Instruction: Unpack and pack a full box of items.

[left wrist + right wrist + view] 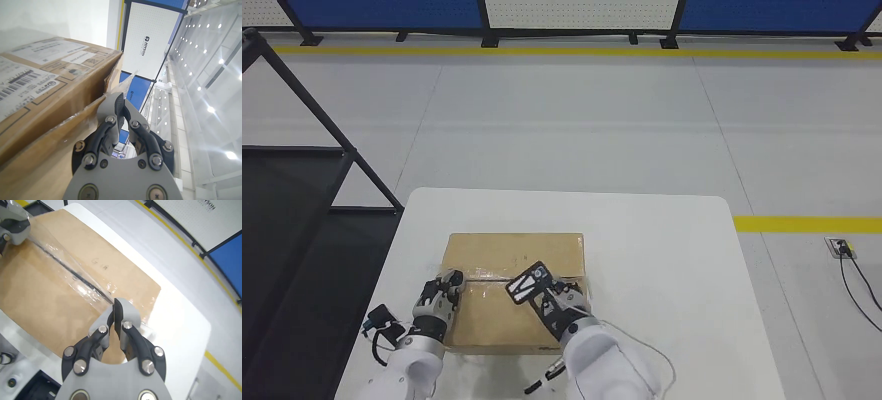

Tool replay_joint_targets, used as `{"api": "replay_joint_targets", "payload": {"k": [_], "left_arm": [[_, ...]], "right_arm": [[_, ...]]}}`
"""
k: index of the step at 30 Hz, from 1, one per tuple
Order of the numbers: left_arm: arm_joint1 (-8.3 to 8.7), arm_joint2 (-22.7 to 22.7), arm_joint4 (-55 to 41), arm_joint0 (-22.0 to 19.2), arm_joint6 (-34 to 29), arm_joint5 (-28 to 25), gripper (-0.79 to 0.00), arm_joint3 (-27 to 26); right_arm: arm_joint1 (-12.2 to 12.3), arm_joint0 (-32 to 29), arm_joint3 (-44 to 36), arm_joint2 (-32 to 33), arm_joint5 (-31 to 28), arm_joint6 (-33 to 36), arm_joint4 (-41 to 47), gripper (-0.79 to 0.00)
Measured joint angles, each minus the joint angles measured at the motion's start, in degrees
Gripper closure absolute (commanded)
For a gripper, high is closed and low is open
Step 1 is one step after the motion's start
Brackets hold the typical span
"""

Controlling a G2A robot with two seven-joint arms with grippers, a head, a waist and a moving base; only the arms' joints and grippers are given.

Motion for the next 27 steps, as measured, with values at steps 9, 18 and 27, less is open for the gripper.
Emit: {"api": "replay_joint_targets", "payload": {"k": [9,18,27], "left_arm": [[-0.06,0.1,-0.6,0.3,0.2,-0.9,0.000,-0.3],[-0.15,-0.4,-1.8,0.7,0.4,-3.0,0.000,-0.6],[-0.59,-3.9,-7.8,3.3,3.7,-8.8,0.000,-3.0]], "right_arm": [[-0.9,4.3,4.2,2.0,3.0,3.1,13.3,0.000],[-1.7,7.3,9.1,2.7,8.4,1.1,21.0,0.000],[-2.4,16.1,18.9,6.4,10.7,5.9,35.0,0.000]]}}
